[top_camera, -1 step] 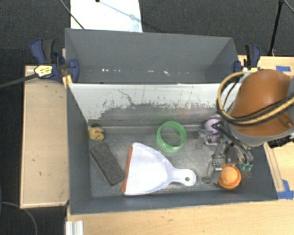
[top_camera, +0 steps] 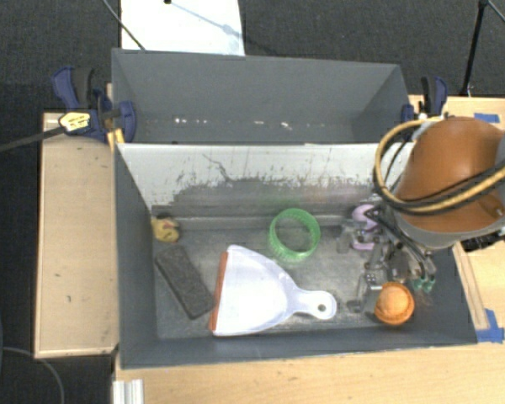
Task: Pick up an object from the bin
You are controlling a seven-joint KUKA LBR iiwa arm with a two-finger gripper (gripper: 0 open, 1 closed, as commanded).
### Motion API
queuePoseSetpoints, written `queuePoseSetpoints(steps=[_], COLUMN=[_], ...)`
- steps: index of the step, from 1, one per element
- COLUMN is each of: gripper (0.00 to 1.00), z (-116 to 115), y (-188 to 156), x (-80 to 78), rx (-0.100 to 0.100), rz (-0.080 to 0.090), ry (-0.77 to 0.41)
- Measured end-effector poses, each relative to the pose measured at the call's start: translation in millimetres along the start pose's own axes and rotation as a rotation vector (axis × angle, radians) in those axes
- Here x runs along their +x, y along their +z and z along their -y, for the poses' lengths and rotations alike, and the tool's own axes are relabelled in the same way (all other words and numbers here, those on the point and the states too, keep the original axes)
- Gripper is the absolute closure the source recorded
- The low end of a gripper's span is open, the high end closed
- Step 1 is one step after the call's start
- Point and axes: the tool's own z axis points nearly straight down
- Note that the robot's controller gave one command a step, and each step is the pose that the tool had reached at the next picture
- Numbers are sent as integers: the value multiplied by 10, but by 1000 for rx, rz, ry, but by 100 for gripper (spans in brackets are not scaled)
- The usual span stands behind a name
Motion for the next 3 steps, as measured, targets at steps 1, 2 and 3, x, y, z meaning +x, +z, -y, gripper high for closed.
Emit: queuePoseSetpoints(steps=[1,2,3], gripper=[0,0,0], z=[-375,-702,-758], y=[731,730,785], x=[-3,17,-8], rx=[0,0,-1], rz=[5,-4,0], ry=[-61,-151,-139])
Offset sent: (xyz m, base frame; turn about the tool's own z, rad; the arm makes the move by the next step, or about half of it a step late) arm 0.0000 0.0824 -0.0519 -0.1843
